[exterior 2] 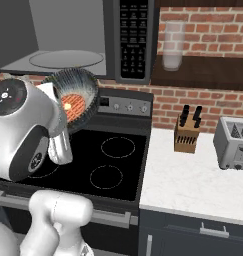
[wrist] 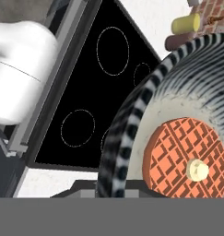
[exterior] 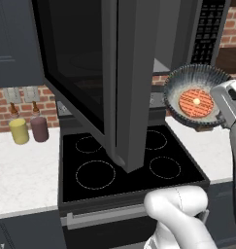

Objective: Open the microwave, place the bowl with waffle inside the microwave, then close the microwave door and turn it on.

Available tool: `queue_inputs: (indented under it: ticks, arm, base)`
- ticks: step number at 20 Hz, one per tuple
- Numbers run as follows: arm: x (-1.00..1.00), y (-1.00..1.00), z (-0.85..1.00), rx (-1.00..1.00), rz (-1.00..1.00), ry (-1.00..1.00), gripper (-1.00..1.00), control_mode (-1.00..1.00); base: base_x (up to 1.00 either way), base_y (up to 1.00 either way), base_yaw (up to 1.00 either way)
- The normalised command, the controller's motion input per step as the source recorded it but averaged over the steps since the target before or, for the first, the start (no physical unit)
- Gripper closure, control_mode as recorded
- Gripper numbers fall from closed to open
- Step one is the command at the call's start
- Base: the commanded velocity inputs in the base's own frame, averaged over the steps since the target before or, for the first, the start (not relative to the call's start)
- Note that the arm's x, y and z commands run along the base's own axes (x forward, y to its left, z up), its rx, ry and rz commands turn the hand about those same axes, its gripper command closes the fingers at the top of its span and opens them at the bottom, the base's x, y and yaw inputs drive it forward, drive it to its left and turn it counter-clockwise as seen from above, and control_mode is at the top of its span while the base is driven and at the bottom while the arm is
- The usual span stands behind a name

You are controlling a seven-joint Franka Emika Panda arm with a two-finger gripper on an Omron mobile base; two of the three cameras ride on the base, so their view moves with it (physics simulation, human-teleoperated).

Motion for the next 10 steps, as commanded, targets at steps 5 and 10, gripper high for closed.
queue_inputs:
  ticks: [5,10]
  arm:
    - [0.23,0.74,0.54,0.01,0.10,-0.04,1.00,-1.00]
    - [0.32,0.78,0.26,0.06,0.01,-0.12,1.00,-1.00]
  base:
    - [0.00,0.00,0.00]
    - [0.00,0.00,0.00]
